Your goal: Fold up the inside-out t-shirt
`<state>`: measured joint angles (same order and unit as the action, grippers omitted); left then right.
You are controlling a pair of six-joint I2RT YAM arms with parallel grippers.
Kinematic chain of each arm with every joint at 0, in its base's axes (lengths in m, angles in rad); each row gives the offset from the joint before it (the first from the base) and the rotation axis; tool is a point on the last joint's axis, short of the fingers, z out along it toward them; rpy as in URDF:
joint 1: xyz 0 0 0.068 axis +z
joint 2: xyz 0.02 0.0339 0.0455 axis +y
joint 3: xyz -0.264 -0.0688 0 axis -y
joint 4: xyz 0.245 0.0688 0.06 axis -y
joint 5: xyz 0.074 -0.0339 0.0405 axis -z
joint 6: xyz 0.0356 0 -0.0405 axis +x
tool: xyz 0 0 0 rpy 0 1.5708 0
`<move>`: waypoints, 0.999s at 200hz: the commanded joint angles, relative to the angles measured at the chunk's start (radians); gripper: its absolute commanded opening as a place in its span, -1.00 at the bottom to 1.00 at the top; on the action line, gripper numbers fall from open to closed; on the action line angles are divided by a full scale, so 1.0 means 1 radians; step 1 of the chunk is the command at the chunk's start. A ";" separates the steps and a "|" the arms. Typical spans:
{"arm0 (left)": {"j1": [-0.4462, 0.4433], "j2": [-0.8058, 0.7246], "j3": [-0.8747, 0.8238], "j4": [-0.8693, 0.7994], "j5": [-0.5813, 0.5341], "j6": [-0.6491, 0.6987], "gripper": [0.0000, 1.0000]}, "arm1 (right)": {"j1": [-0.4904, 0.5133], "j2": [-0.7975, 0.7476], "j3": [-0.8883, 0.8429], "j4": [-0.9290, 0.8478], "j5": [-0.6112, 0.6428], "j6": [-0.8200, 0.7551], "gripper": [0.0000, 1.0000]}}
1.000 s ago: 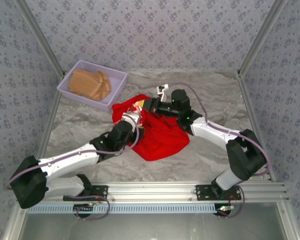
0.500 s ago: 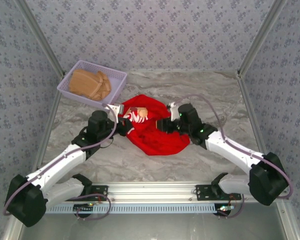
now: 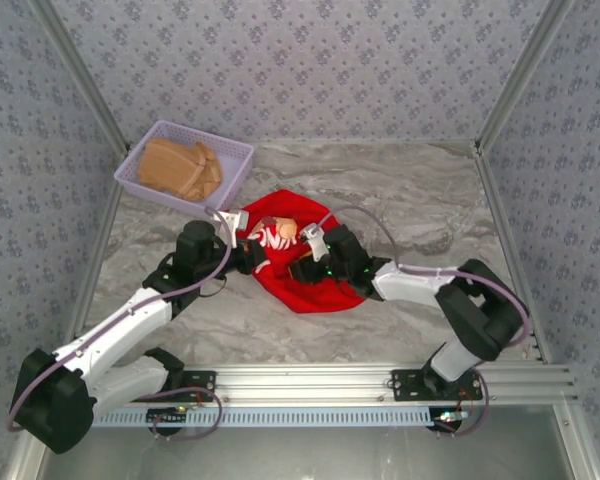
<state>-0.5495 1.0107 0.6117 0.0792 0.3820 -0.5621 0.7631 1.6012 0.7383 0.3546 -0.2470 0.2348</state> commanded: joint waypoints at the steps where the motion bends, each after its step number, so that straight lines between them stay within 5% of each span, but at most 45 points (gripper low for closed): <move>1: 0.006 0.000 0.050 0.002 0.023 -0.010 -1.00 | 0.018 0.072 0.054 0.141 -0.018 0.000 -0.15; 11: 0.008 0.000 0.051 -0.002 0.021 -0.009 -1.00 | 0.025 0.092 0.064 0.162 0.020 0.008 -0.26; 33: 0.030 -0.010 0.047 -0.008 0.019 -0.025 -1.00 | 0.003 0.063 0.093 0.097 0.118 0.003 -1.00; 55: 0.083 -0.038 0.034 -0.013 0.014 -0.074 -1.00 | -0.051 -0.178 0.085 -0.134 0.111 -0.021 -1.00; 82: 0.108 -0.043 0.036 0.008 0.025 -0.087 -1.00 | -0.114 -0.457 0.154 -0.441 -0.078 -0.021 -1.00; 105: 0.110 -0.014 0.090 -0.068 0.010 -0.067 -0.98 | -0.223 -0.531 0.305 -0.607 -0.271 0.043 -1.00; 124: 0.107 0.014 0.151 -0.221 -0.067 -0.008 -0.56 | -0.293 -0.515 0.377 -0.565 -0.388 0.164 -1.00; 135: 0.101 0.013 0.173 -0.275 -0.095 0.036 -0.16 | -0.291 -0.473 0.444 -0.634 -0.370 0.143 -1.00; 166: -0.020 -0.094 0.212 -0.289 -0.249 0.172 0.44 | -0.279 -0.381 0.539 -0.729 -0.375 0.103 -1.00; 200: -0.154 0.024 0.314 -0.234 -0.240 0.294 0.65 | -0.279 -0.354 0.547 -0.734 -0.423 0.083 -1.00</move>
<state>-0.6449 0.9493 0.8268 -0.1780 0.1864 -0.4053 0.4812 1.2533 1.2591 -0.3298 -0.5991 0.3248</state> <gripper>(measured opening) 0.807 0.062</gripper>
